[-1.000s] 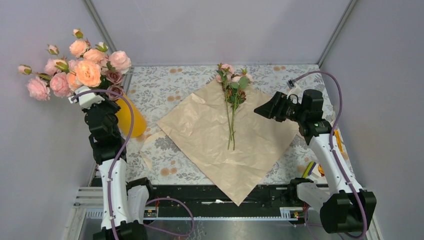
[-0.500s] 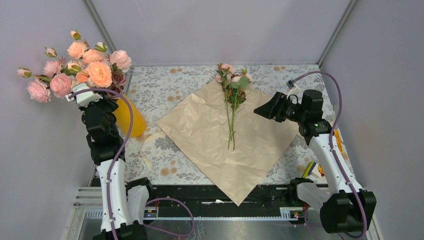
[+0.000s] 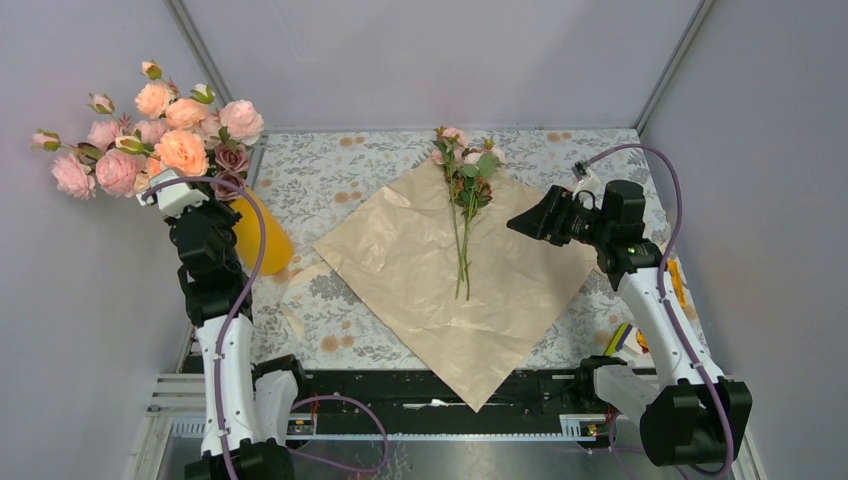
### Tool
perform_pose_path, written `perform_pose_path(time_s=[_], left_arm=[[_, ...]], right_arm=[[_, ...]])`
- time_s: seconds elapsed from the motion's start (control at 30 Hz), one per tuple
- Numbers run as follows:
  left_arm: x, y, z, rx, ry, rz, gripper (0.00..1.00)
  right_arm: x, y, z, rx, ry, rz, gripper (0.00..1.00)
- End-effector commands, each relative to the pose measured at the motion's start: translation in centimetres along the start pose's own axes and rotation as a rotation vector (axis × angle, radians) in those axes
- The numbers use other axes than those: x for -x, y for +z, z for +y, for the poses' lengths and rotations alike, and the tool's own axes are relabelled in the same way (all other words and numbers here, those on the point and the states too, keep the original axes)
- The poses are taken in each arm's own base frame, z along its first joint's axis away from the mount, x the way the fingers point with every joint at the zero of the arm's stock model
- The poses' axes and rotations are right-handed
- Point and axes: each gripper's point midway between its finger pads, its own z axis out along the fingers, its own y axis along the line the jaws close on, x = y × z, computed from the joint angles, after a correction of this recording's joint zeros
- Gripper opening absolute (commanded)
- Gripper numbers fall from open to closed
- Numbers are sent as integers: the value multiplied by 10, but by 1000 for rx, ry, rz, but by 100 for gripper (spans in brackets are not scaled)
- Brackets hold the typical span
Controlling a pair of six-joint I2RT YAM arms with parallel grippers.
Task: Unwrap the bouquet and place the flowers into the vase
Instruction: Insert the fake flower into the vase.
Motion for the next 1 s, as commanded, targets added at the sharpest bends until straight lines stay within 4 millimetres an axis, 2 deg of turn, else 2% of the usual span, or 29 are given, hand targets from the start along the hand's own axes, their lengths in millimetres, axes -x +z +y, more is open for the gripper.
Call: perform_pose_path(time_s=[0.0,0.37,0.47,0.6,0.7,0.83,0.97], left_arm=[[3,2,-2,-6,-39,-10,0],[-4,2,2,9,-12,13,0],[-11,-1,2,6,-8,44,0],[-12,-6,0,-12,3,63,13],[-4,-12,-5,-37,7,54,23],[7,-20,-9,-58,19,40,33],[11,-26,-8,-56,32,51,41]], right_arm=[[3,-2,7,38,-18,-9,71],[2,-3,9,43,-19,-10,71],[1,-3,9,44,-19,-9,71],[0,-4,9,47,-18,-6,71],[0,-4,10,50,-20,-5,71],[0,-3,11,53,-22,-2,71],[0,-3,11,54,-21,-1,71]])
